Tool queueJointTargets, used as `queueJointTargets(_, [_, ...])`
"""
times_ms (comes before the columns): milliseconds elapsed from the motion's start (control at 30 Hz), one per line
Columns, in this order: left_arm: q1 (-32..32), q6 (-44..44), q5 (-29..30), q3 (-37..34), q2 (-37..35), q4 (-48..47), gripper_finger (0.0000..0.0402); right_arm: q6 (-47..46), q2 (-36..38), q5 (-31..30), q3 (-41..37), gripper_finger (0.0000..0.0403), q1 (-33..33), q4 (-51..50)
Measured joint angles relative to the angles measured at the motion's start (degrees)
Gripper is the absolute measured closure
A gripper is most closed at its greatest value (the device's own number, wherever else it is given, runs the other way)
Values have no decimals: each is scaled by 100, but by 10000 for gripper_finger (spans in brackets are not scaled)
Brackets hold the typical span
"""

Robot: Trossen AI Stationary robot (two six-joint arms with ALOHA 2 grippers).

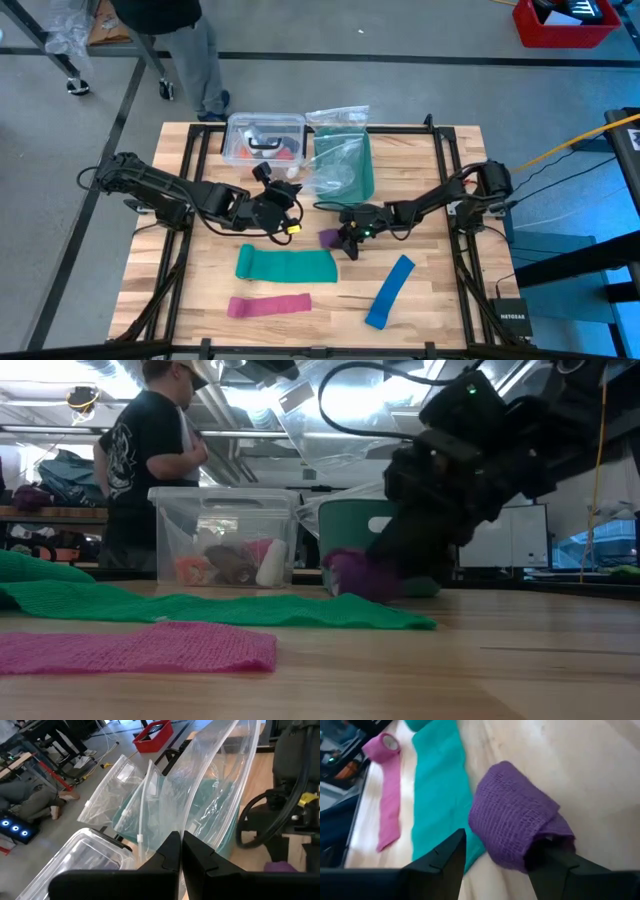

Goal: Roll bandage
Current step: Insert the purple bandage into the transparent zip bag

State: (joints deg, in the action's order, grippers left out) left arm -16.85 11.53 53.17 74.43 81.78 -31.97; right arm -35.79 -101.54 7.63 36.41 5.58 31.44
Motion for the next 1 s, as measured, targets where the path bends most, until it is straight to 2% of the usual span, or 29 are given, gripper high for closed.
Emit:
queueJointTargets(133, [-4, 0, 0, 1, 0, -5, 401, 2, -345, 37, 285, 216, 0, 4])
queueJointTargets(233, [-4, 0, 0, 2, 0, -15, 401, 7, -590, 355, 496, 235, -7, 48])
queueJointTargets(300, [-4, 0, 0, 0, 0, -20, 401, 39, -653, 565, 586, 265, -46, 20])
queueJointTargets(467, [-4, 0, -2, 0, 0, -39, 401, 498, -657, 1225, 739, 374, -246, 44])
queueJointTargets(500, [-4, 0, -2, 0, 0, -38, 401, 605, -657, 1352, 761, 382, -290, 44])
queueJointTargets(667, [-4, 0, -2, 0, 0, -36, 401, 756, -660, 2084, 927, 368, -497, 66])
queueJointTargets(800, [-4, 0, -2, 2, 0, -39, 401, 962, -660, 2635, 1111, 383, -540, 253])
queueJointTargets(1000, [-4, 0, -2, 0, 0, -90, 401, 1076, -660, 3281, 1453, 383, -525, 650])
